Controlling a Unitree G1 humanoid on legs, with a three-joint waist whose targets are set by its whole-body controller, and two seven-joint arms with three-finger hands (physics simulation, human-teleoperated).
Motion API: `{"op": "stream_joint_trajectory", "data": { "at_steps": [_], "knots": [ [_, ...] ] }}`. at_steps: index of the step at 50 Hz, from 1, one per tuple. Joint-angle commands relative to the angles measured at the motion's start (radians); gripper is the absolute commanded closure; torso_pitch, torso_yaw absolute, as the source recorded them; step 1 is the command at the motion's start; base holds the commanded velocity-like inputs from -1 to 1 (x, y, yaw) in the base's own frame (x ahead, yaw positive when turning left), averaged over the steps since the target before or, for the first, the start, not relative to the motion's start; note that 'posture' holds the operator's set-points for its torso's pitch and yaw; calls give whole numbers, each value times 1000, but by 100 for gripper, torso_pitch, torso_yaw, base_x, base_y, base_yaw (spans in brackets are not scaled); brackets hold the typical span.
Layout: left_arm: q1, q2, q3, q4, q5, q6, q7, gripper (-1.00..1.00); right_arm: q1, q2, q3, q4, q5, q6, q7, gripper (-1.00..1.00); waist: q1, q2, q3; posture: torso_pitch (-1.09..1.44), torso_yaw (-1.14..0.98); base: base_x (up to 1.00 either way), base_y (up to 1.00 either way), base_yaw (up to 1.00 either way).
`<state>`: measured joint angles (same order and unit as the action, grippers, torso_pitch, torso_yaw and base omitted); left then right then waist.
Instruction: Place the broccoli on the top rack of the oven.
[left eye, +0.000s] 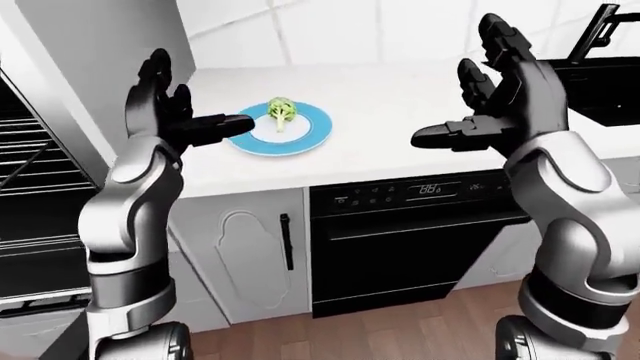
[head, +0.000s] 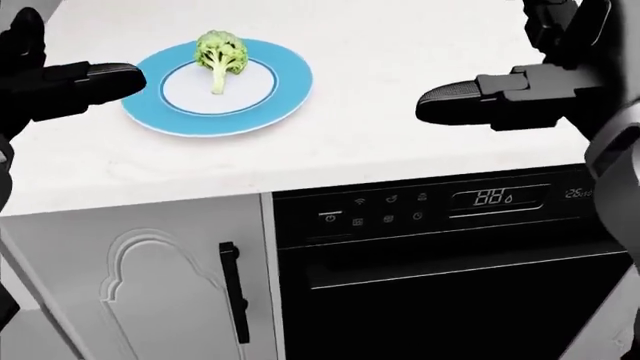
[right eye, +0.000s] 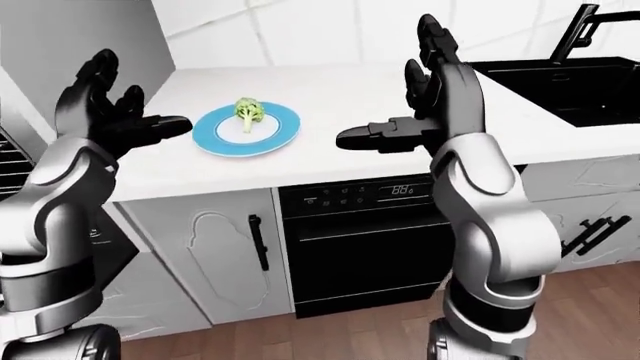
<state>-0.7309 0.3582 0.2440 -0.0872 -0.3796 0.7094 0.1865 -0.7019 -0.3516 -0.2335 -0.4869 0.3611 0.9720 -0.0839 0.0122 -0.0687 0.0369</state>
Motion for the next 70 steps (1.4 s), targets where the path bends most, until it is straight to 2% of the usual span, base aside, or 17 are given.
{"op": "stream_joint_trajectory", "data": {
  "at_steps": [1, 4, 9, 13, 16, 23, 27, 28, 30, 34, 36, 39, 40, 47, 64, 66, 70],
  "knots": [
    [-28, 9, 0, -26, -3, -27, -6, -100, -22, -7, -12, -13, -7, -21, -4, -100, -4, 5, -17, 0, 0, 23, 5, 0],
    [-29, 9, -2, -17, 0, -34, -8, -100, -24, -7, -12, -15, -6, -17, -5, -100, -4, 6, -18, 0, 0, 23, 5, 0],
    [-29, 10, 0, -23, -1, -29, -7, -100, -22, -7, -10, -15, -8, -19, -4, -100, -11, 56, -8, 0, 0, 22, 5, 0],
    [-30, 10, 0, -25, -2, -27, -6, -100, -23, -6, -9, -17, -9, -14, -5, -100, -26, 146, -26, 0, 0, 22, 5, 0],
    [-30, 10, 0, -21, -1, -31, -7, -100, -22, -5, -6, -15, -13, -18, -2, -100, -20, 143, -10, 0, 0, 23, 5, 0],
    [-28, 9, -1, -16, 1, -37, -10, -100, -22, -2, -6, -20, -18, -13, -1, -100, -2, 77, -9, 0, 0, 22, 4, 0],
    [-29, 9, -1, -16, 1, -37, -9, -100, -20, -1, -5, -19, -21, -16, 1, -100, 5, -15, -29, 0, 0, 22, 5, 0],
    [-29, 9, 0, -20, 0, -35, -9, -100, -19, -1, -5, -20, -21, -15, 2, -100, -5, 26, -22, 0, 0, 23, 5, 0],
    [-28, 9, 1, -31, -2, -26, -5, -100, -16, 0, -3, -16, -25, -21, 5, -100, -4, 9, -15, 0, 0, 21, 4, 0],
    [-29, 9, 0, -22, 0, -32, -7, -100, -19, 1, -4, -14, -26, -18, 5, -100, -9, 46, -24, 0, 0, 11, 0, 0],
    [-29, 8, -1, -19, 2, -36, -8, -100, -18, 2, -4, -11, -28, -23, 6, -100, -18, 56, -4, 0, 0, 0, 0, 0],
    [-30, 8, -2, -11, 3, -42, -10, -100, -19, 2, -4, -7, -31, -27, 7, -100, -28, 126, -18, 0, 0, 0, 0, 0],
    [-32, 8, -2, -9, 3, -42, -10, -100, -18, 2, -4, -6, -31, -29, 8, -100, -26, 76, -6, 0, 0, 0, 0, 0],
    [-32, 9, -2, -10, 2, -40, -10, -100, -21, 3, -1, 0, -41, -25, 4, -100, -8, 62, -25, 0, 0, 0, 0, 0],
    [-31, 8, -2, -17, 0, -36, -7, -100, -23, -1, -5, 12, -64, -15, -5, -100, 1, 64, -34, 0, 0, 0, 0, 2],
    [-32, 8, -3, -13, 1, -39, -7, -100, -21, 0, -1, 14, -68, -19, -4, -100, 8, 66, -18, 0, 0, 0, 0, 100],
    [-31, 8, -4, -9, 3, -43, -10, -100, -24, 2, -7, 10, -69, -18, -6, -100, 3, 100, -17, 0, 0, 0, 0, 100]
  ]
}}
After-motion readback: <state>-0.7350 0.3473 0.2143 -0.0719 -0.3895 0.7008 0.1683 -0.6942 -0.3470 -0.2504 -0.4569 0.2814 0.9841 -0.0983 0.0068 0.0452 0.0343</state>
